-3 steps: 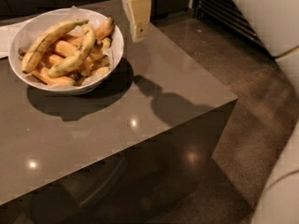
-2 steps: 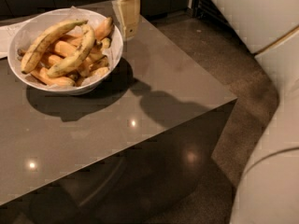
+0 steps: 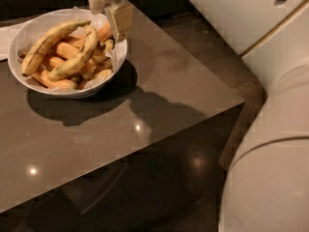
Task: Pick banana from white bowl
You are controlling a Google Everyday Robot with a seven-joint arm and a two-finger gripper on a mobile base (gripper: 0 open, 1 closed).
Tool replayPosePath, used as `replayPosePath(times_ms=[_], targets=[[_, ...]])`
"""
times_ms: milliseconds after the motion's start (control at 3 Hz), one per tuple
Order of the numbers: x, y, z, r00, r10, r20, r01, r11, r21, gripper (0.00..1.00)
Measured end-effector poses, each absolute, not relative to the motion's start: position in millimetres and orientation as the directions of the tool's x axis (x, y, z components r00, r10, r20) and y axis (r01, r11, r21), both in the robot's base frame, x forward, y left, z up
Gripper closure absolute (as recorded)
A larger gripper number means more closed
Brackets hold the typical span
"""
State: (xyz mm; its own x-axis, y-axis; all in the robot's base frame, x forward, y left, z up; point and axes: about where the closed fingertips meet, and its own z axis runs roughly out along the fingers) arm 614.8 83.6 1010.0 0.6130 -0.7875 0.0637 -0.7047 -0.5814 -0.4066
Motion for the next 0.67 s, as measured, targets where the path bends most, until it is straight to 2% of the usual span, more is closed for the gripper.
replayPosePath(times_ms=[667], targets=[[616, 111, 1000, 0.686, -0.713, 0.144, -0.628, -0.68, -0.379, 0.42]])
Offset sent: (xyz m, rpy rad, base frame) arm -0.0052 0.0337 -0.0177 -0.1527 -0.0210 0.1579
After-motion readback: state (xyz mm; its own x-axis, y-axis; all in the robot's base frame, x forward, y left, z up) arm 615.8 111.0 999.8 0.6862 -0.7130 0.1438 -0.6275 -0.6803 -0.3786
